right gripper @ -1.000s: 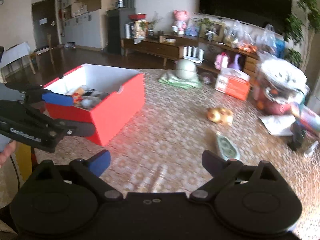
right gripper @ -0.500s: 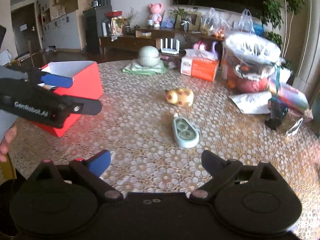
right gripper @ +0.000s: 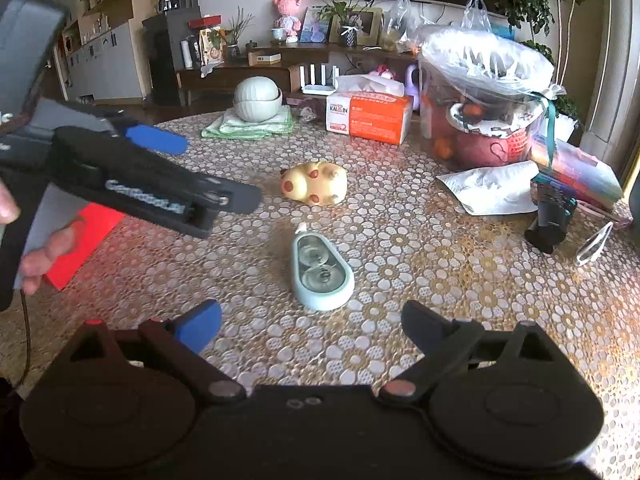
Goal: Organize objects
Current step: 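Move both tools back from the box toward the yellow toy pig and green case, then grasp the yellow toy pig with left tool while right tool grasps the pale green case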
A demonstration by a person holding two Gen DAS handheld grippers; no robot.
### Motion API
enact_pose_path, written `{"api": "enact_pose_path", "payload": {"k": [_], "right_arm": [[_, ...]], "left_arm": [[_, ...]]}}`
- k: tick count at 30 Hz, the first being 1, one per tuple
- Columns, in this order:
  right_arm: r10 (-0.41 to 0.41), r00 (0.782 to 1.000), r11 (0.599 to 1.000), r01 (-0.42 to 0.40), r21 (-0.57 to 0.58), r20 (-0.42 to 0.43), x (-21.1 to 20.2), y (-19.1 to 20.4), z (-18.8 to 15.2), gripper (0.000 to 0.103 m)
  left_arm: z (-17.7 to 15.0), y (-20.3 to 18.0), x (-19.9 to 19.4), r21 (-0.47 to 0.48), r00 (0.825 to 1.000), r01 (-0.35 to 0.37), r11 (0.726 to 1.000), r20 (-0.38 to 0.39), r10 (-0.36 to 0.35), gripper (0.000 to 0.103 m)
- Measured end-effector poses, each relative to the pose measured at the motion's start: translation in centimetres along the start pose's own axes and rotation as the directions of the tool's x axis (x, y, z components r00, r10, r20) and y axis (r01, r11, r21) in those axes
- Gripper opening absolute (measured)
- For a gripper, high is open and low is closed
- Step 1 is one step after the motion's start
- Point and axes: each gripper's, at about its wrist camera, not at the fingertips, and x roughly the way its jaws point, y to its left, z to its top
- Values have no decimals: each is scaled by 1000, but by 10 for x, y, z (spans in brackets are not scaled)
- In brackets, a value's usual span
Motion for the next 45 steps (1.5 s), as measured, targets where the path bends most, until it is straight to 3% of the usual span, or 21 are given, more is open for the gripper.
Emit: {"api": "enact_pose_path", "payload": {"k": [6, 14, 22, 26, 30, 33, 34, 36, 41, 45], "right_arm": [[14, 1000, 1000, -14, -1, -18, 21, -7, 5, 96], [12, 1000, 1000, -12, 6, -5, 48, -12, 12, 95], [22, 1000, 1000, -22, -5, 4, 67, -8, 17, 93], [20, 1000, 1000, -20, -14, -6, 75, -7, 17, 88], [12, 1000, 1000, -12, -10, -23, 82, -7, 17, 74], [7, 999, 1000, -7, -9, -31, 85, -7, 16, 69], [5, 999, 1000, -6, -12, -33, 86, -6, 16, 68], [0, 999, 1000, -1, -19, -38, 88, -4, 14, 64], [-27, 999, 999, 26, -41, -29, 87, 1, 13, 52], [-45, 999, 998, 44, -38, -31, 84, 3, 12, 51]], "left_arm": [[12, -4, 41, 61, 1000, 5, 998, -16, -4, 103], [18, -2, 93, 66, 999, 0, 998, -50, 3, 103], [24, -2, 125, 87, 999, -10, 996, -34, 13, 103], [25, -4, 137, 98, 999, -3, 995, -34, 6, 103], [22, -5, 145, 107, 1000, 2, 994, -28, 1, 102], [21, -2, 149, 93, 1000, -3, 996, -20, 5, 102], [21, -2, 150, 90, 1000, -5, 996, -17, 7, 101], [20, -2, 152, 89, 1000, 9, 996, -26, -7, 82], [19, -3, 151, 94, 1000, 11, 996, -15, -10, 78], [17, -5, 146, 95, 1000, 6, 995, -9, -5, 72]]}}
